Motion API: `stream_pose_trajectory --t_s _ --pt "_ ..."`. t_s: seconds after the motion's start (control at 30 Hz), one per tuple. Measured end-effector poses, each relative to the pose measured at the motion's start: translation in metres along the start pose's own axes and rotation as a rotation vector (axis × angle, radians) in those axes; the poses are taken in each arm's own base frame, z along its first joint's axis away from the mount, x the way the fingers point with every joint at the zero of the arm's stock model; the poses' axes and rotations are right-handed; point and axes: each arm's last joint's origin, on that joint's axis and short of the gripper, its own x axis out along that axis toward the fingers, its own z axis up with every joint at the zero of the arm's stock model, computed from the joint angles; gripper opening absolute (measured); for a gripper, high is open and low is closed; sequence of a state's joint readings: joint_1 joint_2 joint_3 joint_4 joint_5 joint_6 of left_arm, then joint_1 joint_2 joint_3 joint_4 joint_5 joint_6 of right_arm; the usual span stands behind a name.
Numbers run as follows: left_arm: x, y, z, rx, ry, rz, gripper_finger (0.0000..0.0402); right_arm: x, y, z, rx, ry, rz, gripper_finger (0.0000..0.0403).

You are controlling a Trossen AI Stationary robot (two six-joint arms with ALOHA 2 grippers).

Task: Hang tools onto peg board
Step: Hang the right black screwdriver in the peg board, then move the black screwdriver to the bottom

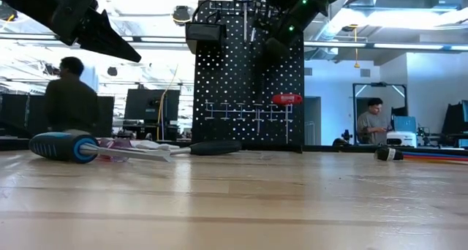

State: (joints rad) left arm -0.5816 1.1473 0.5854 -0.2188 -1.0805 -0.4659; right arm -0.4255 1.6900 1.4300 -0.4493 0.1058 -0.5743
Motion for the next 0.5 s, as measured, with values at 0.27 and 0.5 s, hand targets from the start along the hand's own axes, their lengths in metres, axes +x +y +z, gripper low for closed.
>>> stream_pose_trajectory --t_s 0.27,0.5 --pt "0.0 0.0 0.0 0.001 0.0 0.0 0.0 -0.015 0.021 0.017 -0.054 -0.056 0.036 0.01" --pt "0.0 0.0 0.0 0.001 0.0 0.0 0.0 -0.026 0.057 0.035 -0.107 -0.089 0.115 0.01"
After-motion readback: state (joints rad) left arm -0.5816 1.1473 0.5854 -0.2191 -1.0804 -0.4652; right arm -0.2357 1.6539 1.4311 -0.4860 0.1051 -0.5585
